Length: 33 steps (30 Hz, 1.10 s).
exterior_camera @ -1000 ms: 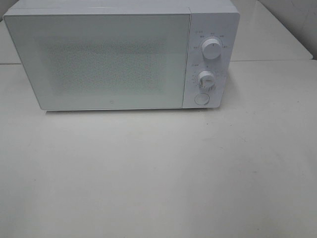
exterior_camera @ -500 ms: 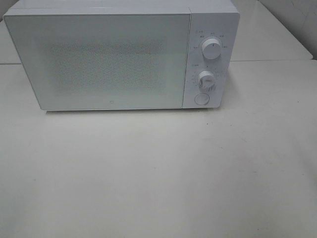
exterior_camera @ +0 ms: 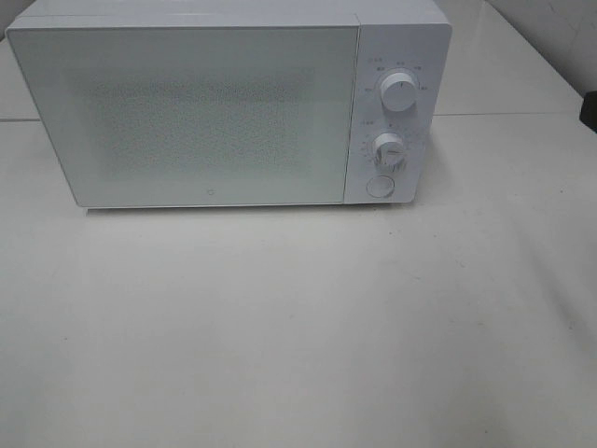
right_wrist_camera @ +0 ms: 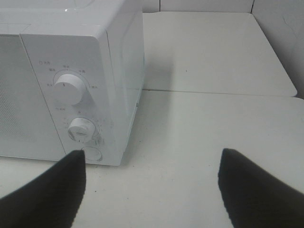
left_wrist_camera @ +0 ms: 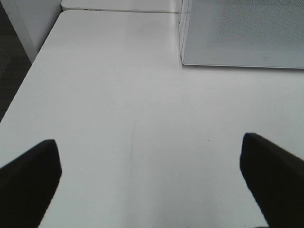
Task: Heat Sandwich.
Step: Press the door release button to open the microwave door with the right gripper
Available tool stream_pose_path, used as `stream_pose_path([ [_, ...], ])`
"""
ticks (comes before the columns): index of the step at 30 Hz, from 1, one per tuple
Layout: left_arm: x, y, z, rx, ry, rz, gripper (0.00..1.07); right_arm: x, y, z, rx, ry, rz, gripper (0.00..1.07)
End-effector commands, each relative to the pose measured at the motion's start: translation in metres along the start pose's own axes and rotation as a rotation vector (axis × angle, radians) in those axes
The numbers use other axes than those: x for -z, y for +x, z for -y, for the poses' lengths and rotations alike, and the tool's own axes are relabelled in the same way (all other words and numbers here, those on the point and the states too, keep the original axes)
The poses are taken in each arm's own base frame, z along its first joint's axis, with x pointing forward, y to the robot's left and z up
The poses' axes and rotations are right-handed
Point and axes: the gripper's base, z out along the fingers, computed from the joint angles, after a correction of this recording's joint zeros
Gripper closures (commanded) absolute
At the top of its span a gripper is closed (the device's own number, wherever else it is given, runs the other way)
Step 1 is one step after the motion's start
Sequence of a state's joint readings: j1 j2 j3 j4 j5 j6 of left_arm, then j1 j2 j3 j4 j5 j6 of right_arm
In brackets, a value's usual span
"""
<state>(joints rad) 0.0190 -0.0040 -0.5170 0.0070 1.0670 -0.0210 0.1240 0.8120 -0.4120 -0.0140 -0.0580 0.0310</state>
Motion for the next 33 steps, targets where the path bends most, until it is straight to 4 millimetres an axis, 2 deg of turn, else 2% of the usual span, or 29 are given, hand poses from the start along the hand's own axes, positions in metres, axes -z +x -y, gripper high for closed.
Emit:
stream_pose_path([
  [1,0.001,0.001,0.001,0.005,0.004,0.007,0.09,-0.011,-0.002,0.001,0.008,0.002,0.045,0.32],
  [8,0.001,0.001,0.001,0.005,0.004,0.007,0.09,-0.036,-0.005,0.0,0.009,-0.003,0.129,0.32],
  [15,0.001,0.001,0.001,0.005,0.004,0.007,0.09,-0.052,0.002,0.0,0.015,-0.006,0.175,0.32],
  [22,0.001,0.001,0.001,0.005,0.004,0.007,0.09,-0.07,0.023,0.003,0.023,0.026,0.222,0.32],
  [33,0.001,0.001,0.001,0.005,0.004,0.007,0.09,-0.09,0.051,0.008,-0.005,0.07,0.179,0.32],
])
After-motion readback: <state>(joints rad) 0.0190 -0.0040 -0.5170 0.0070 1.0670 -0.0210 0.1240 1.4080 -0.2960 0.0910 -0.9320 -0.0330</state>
